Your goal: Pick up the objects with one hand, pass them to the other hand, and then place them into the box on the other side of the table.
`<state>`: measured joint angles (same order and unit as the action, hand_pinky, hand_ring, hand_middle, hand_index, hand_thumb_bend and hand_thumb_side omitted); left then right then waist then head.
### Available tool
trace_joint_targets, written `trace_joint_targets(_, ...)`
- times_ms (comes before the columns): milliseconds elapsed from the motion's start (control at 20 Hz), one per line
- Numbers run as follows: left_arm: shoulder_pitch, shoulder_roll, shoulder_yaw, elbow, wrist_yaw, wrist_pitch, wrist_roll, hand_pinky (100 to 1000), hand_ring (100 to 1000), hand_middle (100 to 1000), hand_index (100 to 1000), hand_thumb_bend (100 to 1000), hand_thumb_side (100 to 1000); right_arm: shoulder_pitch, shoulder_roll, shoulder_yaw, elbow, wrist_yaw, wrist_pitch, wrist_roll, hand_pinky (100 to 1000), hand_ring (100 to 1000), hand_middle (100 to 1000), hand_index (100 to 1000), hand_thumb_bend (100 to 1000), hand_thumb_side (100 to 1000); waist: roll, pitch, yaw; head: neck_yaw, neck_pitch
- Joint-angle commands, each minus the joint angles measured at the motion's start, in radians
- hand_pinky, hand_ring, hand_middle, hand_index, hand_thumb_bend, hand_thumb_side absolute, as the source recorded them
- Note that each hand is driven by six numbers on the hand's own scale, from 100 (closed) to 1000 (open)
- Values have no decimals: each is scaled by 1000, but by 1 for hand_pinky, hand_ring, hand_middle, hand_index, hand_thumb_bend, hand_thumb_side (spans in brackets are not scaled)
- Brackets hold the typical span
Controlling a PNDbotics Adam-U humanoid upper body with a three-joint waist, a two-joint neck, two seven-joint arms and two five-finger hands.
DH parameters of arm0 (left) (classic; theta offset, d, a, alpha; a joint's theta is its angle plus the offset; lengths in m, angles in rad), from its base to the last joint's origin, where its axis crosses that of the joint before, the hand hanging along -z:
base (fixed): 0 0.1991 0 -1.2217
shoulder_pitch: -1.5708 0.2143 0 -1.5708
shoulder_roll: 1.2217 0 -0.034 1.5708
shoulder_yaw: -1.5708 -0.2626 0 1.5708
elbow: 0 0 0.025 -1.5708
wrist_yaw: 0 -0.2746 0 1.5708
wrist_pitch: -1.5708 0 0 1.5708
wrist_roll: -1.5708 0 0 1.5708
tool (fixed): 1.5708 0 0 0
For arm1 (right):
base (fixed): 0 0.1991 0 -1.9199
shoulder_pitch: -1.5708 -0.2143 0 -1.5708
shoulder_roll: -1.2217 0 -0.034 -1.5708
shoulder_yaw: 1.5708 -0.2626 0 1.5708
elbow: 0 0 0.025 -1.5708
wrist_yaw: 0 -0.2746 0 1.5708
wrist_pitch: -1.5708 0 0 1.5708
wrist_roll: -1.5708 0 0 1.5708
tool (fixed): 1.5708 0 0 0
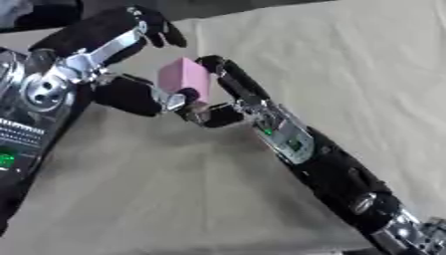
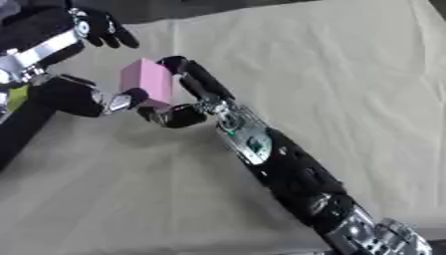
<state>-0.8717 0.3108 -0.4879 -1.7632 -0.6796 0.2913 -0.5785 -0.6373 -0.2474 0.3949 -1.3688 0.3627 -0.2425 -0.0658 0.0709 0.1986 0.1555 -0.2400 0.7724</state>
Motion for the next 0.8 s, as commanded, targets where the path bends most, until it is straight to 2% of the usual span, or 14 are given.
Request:
trace_joint_targets(50,-19,-1,5,7,-31,-17,-11,803,772,738,803,498,411,-10,-28,1,-39,-19,2,6,789,590,576,697,245,183,10,-41,2,-4,-2)
trace_joint_targets(150,-20,-4,9,11,-54,-18,-5,804,772,737,808,550,353,-7,-35,2,-50,-27,7,9,789,590,576,697,246,183,10,-41,3,-4,-2)
trace_joint_targets(550,-8,-26,9,46,-149,-36,-5,815,783,747,845,681,272,3,-31,2,-63,-30,15,12,787,589,576,697,247,182,10,-41,9,-7,-2)
trace_joint_targets(800,-8,-38,10,59,-211,-49,11,811,780,744,840,651,264,2,-31,6,-67,-24,9,10,784,587,574,695,259,174,11,-41,11,-1,-2)
